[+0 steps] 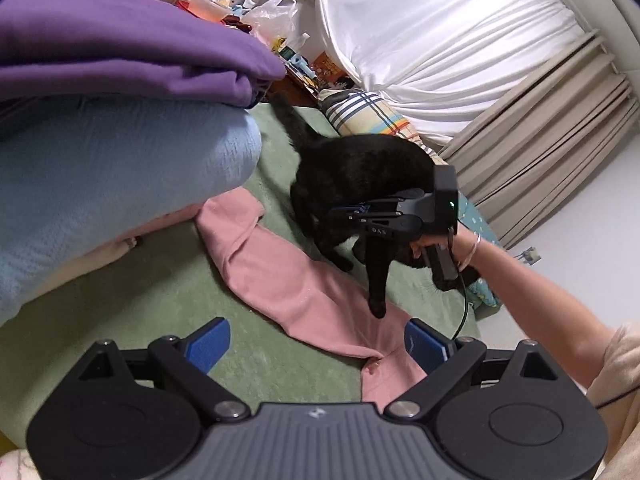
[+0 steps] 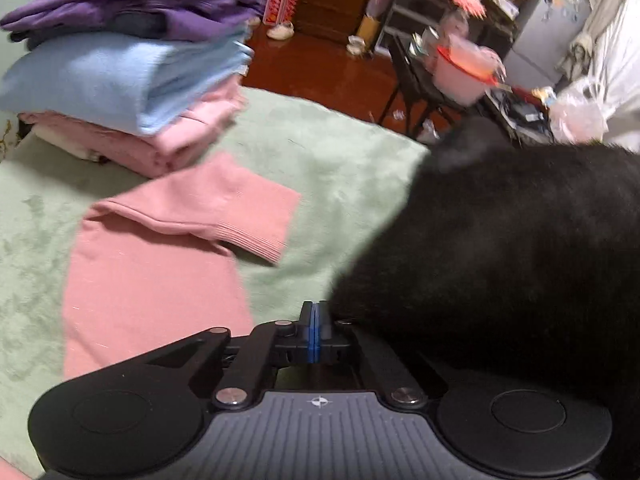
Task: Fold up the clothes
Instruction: 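Reach the right gripper toward the pink fabric near the cat and pinch it, then lift the pinched sleeve cuff with the right gripper and carry it across the sweatshirt body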
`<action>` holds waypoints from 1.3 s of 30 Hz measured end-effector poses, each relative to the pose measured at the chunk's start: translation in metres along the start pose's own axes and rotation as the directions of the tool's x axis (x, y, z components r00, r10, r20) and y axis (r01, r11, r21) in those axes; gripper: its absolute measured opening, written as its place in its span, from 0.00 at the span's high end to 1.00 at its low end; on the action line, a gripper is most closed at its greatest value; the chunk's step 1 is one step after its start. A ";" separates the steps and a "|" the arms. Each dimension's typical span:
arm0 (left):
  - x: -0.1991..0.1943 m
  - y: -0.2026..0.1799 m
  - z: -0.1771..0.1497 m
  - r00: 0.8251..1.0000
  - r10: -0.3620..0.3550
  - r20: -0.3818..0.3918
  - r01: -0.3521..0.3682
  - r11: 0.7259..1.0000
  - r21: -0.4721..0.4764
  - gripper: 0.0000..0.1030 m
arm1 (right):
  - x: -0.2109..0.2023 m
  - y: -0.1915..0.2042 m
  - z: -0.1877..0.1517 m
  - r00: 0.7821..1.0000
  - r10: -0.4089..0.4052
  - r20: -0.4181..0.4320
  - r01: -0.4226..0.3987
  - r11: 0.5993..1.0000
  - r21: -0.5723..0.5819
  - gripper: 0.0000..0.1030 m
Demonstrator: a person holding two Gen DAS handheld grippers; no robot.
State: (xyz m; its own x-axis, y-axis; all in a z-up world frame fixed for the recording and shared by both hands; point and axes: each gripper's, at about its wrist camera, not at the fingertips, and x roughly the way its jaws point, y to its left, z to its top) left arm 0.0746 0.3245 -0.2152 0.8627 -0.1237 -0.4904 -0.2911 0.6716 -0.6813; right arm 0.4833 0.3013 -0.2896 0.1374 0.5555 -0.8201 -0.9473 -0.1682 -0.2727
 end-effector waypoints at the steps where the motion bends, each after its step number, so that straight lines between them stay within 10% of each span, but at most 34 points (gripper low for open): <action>1: 0.000 0.000 0.000 1.000 -0.002 0.002 0.002 1.000 0.002 0.09 | 0.004 -0.003 -0.003 0.999 -0.027 -0.022 0.026 0.999 -0.019 1.00; 5: 0.001 0.002 -0.003 1.000 0.001 0.004 -0.001 1.000 -0.010 0.09 | 0.014 -0.028 -0.010 0.988 -0.116 -0.104 0.119 0.993 0.016 0.93; 9: -0.001 0.004 -0.005 1.000 -0.023 0.000 0.023 1.000 -0.020 0.09 | -0.011 -0.023 -0.002 0.986 -0.166 0.007 0.164 0.982 0.091 0.55; 13: -0.004 0.006 -0.006 0.999 -0.037 0.001 0.037 0.999 -0.022 0.09 | -0.022 -0.004 0.022 0.990 0.023 0.140 -0.061 0.961 0.269 0.51; 17: -0.012 0.005 -0.007 0.998 -0.066 0.015 0.066 0.998 -0.018 0.09 | 0.014 0.008 0.038 0.953 0.239 0.186 -0.302 0.761 0.573 0.51; 27: -0.026 0.010 -0.017 0.994 -0.109 -0.012 0.108 0.994 -0.014 0.09 | 0.088 -0.017 -0.002 0.983 0.160 0.088 -0.133 0.293 0.947 0.47; 30: -0.027 0.013 -0.017 0.993 -0.118 -0.008 0.118 0.993 -0.030 0.09 | 0.089 -0.008 -0.008 0.971 0.151 0.184 -0.211 0.187 0.959 0.86; 39: -0.033 -0.004 -0.011 0.990 -0.144 0.000 0.144 0.990 0.006 0.09 | -0.056 0.021 -0.021 0.946 -0.123 0.301 -0.258 0.277 0.926 0.89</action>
State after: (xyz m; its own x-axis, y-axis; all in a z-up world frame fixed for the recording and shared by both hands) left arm 0.0428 0.3178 -0.2024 0.8955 -0.2191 -0.3873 -0.1615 0.6511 -0.7416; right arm 0.4621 0.2491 -0.2597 0.1595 0.7908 -0.5909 -0.5655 0.5638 0.6020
